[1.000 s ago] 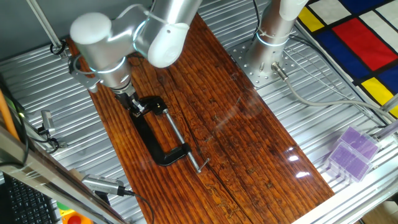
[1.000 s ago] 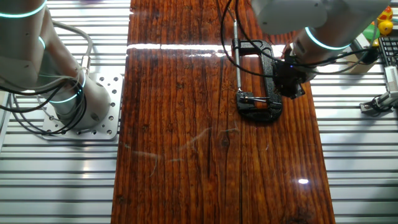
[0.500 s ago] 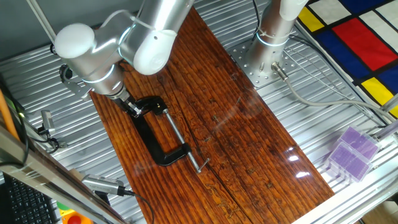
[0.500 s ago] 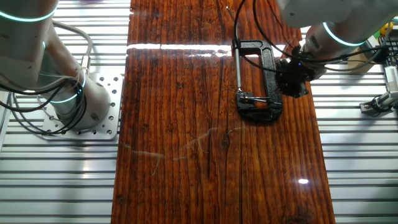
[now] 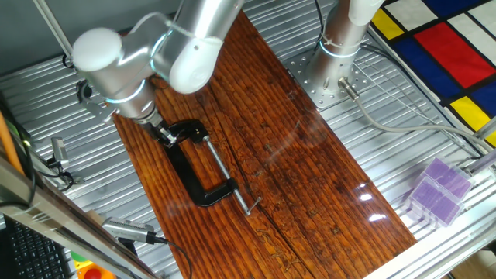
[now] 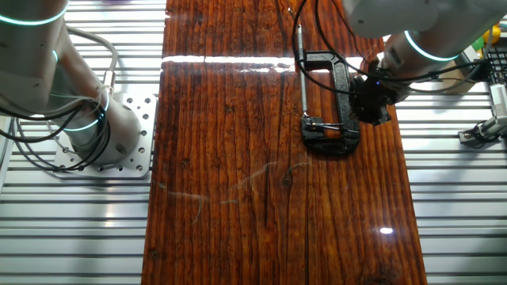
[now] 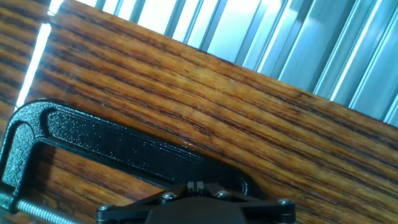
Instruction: Turn the hands of a clock
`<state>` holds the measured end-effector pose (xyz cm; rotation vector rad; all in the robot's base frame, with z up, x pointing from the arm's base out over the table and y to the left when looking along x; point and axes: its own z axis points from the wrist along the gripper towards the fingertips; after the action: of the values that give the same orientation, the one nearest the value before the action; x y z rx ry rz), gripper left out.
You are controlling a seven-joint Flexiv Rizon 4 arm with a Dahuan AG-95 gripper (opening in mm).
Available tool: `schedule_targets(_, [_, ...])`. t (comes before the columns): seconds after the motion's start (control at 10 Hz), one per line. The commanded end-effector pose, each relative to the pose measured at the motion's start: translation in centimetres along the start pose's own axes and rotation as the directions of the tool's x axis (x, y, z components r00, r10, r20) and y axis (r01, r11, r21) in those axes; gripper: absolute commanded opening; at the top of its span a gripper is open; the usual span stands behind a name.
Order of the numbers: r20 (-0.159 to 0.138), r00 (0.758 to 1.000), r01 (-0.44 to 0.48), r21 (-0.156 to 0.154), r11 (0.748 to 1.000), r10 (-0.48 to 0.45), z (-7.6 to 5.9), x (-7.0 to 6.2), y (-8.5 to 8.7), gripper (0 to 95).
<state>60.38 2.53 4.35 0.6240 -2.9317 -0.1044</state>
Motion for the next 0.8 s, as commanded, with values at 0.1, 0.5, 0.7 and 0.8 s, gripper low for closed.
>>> schedule_targets(0.1, [0.009, 1.0, 0.004, 0.004, 1.0, -0.004, 0.42, 0.11, -0.15, 0.0])
schedule_targets(0.5, [0.01, 1.0, 0.018, 0.01, 1.0, -0.018, 1.17, 0.03, -0.49, 0.0])
schedule_targets(0.7, [0.011, 1.0, 0.028, 0.01, 1.0, -0.028, 1.34, 0.1, -0.77, 0.0])
schedule_targets(0.8, [0.011, 0.999, 0.032, 0.01, 0.999, -0.033, 1.39, 0.13, -0.85, 0.0])
